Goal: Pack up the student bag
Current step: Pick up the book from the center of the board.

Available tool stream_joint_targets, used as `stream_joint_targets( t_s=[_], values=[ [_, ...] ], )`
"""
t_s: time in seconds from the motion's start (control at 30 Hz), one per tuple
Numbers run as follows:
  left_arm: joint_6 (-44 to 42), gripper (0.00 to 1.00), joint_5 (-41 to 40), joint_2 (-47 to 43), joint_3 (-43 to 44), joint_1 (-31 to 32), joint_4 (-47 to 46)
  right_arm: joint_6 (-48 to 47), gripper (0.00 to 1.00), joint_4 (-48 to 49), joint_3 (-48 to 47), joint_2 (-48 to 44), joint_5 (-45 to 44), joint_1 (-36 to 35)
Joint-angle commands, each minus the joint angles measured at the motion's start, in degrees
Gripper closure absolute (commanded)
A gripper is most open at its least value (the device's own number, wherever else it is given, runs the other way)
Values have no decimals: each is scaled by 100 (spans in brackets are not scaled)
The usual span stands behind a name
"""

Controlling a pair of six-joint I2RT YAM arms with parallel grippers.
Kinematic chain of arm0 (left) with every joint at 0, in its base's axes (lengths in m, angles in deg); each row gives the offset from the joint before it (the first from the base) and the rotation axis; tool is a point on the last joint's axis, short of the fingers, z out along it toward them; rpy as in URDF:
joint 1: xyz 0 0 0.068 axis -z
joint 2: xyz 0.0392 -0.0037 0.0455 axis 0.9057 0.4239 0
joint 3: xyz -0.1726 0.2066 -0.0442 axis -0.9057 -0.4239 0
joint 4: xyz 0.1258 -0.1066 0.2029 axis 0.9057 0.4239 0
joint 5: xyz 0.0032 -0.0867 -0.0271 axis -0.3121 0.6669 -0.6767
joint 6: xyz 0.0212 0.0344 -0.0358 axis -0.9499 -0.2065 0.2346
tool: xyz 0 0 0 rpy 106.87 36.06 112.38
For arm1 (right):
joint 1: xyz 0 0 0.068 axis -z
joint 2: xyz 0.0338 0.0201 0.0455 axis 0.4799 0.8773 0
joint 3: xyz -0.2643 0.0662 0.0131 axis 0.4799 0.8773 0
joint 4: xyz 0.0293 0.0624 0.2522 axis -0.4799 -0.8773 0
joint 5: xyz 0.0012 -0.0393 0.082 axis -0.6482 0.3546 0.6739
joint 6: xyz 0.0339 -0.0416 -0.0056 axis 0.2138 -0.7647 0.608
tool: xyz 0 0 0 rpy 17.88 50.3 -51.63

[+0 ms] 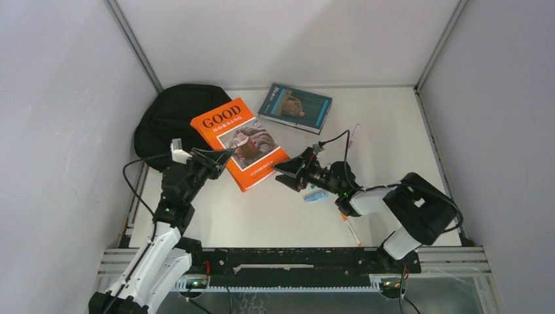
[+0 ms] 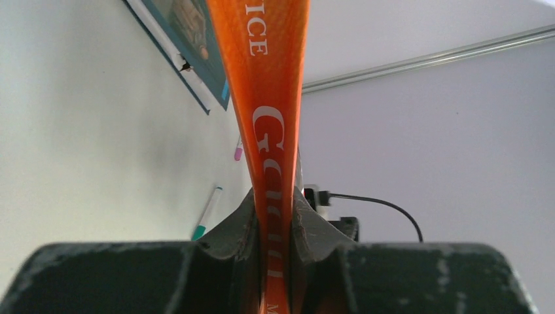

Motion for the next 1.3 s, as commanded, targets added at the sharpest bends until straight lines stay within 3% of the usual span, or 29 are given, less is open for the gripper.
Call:
stream_joint_targets(
  t_s=[0.0,0.37,0.67,0.7,0.8,0.87,0.93,1.03,1.13,1.27],
  values=[
    [222,100,142,-117,-102,0,-795,479,0,1409,-339,480,-100,-187],
    [189,99,182,-35,-214,2,-801,427,0,1889,-1207,1174,-69,-301],
    [-329,84,-11,-261,12,-15,-38,669,53,2009,-1474,1446,33,-65],
    [-355,76,7,-258,-15,-20,5,658,63,1997,-1474,1428,44,-32],
    [-640,19,99,-276,30,-23,313,613,92,1734,-1454,1296,296,160],
    [-1085,7,-85,-340,289,-17,949,440,97,1199,-1237,1033,491,386],
    [-1710,1,-595,-394,734,-21,1986,51,98,489,-888,589,711,669],
    [-2417,0,-1813,-211,1462,-21,3433,-1137,100,-1801,-825,-595,1009,1113],
    [-2997,0,-2646,271,2053,-22,4153,-2555,100,-4184,-948,-1916,555,1456],
    [-3756,2,-3697,1352,2782,-12,4745,-3679,100,-6052,-1092,-3388,-8,2074]
  ],
)
